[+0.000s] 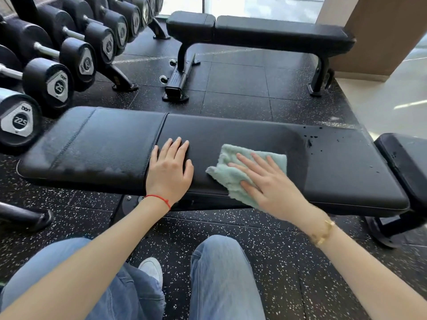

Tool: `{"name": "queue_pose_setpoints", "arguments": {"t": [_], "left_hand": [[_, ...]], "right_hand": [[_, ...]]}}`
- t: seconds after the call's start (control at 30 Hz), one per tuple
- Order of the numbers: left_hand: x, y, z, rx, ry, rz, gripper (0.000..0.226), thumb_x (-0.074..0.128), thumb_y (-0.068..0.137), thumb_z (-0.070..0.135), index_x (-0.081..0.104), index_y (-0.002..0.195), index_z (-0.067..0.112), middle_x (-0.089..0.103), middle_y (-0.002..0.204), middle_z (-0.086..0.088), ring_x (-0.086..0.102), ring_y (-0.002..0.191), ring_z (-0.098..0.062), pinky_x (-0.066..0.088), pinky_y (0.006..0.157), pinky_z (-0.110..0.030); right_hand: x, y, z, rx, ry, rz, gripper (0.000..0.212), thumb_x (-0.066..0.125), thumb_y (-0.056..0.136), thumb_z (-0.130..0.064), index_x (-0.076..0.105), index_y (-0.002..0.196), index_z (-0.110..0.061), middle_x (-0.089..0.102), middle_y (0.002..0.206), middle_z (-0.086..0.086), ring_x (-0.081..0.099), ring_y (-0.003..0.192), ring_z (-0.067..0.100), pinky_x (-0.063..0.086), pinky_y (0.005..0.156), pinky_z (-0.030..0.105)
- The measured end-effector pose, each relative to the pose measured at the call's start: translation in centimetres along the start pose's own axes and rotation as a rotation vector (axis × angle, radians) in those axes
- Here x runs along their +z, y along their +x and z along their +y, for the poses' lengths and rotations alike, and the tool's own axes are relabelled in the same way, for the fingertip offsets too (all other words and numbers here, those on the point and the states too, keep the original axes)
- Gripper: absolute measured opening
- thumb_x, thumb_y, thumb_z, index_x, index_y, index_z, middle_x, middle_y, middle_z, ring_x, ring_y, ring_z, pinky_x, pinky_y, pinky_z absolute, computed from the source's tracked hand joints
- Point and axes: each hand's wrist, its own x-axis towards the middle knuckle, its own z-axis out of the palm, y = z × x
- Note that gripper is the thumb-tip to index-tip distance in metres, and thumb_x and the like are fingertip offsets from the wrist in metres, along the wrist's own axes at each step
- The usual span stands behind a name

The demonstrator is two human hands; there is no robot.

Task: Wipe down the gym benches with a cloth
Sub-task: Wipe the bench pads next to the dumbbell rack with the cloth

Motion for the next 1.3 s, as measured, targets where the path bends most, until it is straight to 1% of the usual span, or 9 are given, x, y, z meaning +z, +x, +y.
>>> {"name": "queue_pose_setpoints", "arguments": {"t": [0.13,0.27,0.4,0.53,0.63,0.8,0.93,1.13,1.3], "left_hand": [[0.0,0.0,0.1,-0.007,-0.006,0.010,0.056,0.031,0.094,0.037,0.044,0.145,0.018,0.040,0.153,-0.004,0.030,0.145,-0.023,0.018,0.120,-0.048],[0.1,0.0,0.1,-0.008,-0.009,0.013,0.056,0.031,0.093,0.037,0.045,0.145,0.018,0.041,0.152,-0.004,0.032,0.144,-0.023,0.018,0.120,-0.048],[0.0,0.0,0.0,0.000,-0.005,0.003,0.057,0.031,0.093,0.037,0.044,0.145,0.018,0.040,0.153,-0.005,0.031,0.144,-0.023,0.018,0.120,-0.048],[-0.4,0.2,-0.1,0.015,-0.048,-0.015,0.053,0.037,0.096,0.034,0.044,0.145,0.016,0.039,0.154,-0.005,0.028,0.146,-0.023,0.015,0.121,-0.046],[-1.0,0.2,-0.9,0.058,-0.040,0.010,0.048,0.043,0.095,0.030,0.049,0.140,0.015,0.041,0.152,-0.006,0.028,0.145,-0.025,0.012,0.121,-0.048],[-2.2,0.3,-4.3,-0.019,0.019,0.032,0.047,0.048,0.095,0.027,0.048,0.141,0.015,0.042,0.150,-0.007,0.029,0.144,-0.025,0.009,0.121,-0.053],[-2.4,0.8,-5.7,-0.144,-0.028,0.012,0.047,0.047,0.097,0.027,0.046,0.142,0.015,0.040,0.152,-0.006,0.026,0.145,-0.024,0.010,0.120,-0.051],[-2.2,0.9,-6.1,-0.143,-0.047,0.033,0.046,0.050,0.095,0.025,0.049,0.140,0.015,0.044,0.149,-0.007,0.032,0.142,-0.024,0.016,0.119,-0.051],[-1.9,0.8,-6.0,-0.133,-0.049,0.063,0.048,0.043,0.094,0.029,0.050,0.138,0.014,0.047,0.147,-0.008,0.034,0.140,-0.026,0.016,0.118,-0.053]], "right_hand": [[-1.1,3.8,6.0,0.249,-0.031,0.018,0.050,0.033,0.104,-0.035,0.024,0.153,-0.027,0.014,0.163,-0.005,0.008,0.151,0.022,0.002,0.122,0.040],[-1.4,10.6,6.7,0.412,-0.056,-0.044,0.053,0.026,0.105,-0.040,0.018,0.155,-0.024,0.008,0.164,-0.004,0.001,0.151,0.026,-0.002,0.121,0.046],[0.4,8.4,1.9,0.181,-0.089,-0.027,0.052,0.025,0.104,-0.043,0.017,0.154,-0.031,0.009,0.163,-0.006,0.000,0.151,0.025,-0.006,0.121,0.046],[0.4,1.6,-0.3,0.000,-0.012,-0.027,0.052,0.014,0.101,-0.053,0.010,0.152,-0.047,0.004,0.162,-0.019,-0.008,0.150,0.012,-0.009,0.121,0.038],[-0.2,0.6,1.3,0.045,0.025,-0.008,0.049,0.015,0.101,-0.053,0.008,0.150,-0.050,0.006,0.161,-0.020,-0.003,0.150,0.010,-0.005,0.122,0.035],[-0.4,10.1,2.9,0.268,-0.045,-0.047,0.052,0.025,0.105,-0.041,0.015,0.155,-0.029,0.008,0.164,-0.007,0.001,0.151,0.025,-0.003,0.121,0.046],[0.9,14.8,-2.8,0.148,-0.071,-0.098,0.052,0.022,0.105,-0.043,0.013,0.154,-0.033,0.007,0.164,-0.005,-0.001,0.151,0.028,-0.004,0.120,0.050],[1.9,6.3,-6.0,-0.119,-0.064,-0.054,0.053,0.016,0.102,-0.050,0.014,0.154,-0.039,0.009,0.162,-0.012,-0.002,0.150,0.019,-0.006,0.122,0.045],[0.6,5.0,-0.8,0.059,-0.020,-0.009,0.054,0.022,0.101,-0.048,0.018,0.154,-0.035,0.012,0.162,-0.012,0.005,0.151,0.017,-0.002,0.122,0.038]]}}
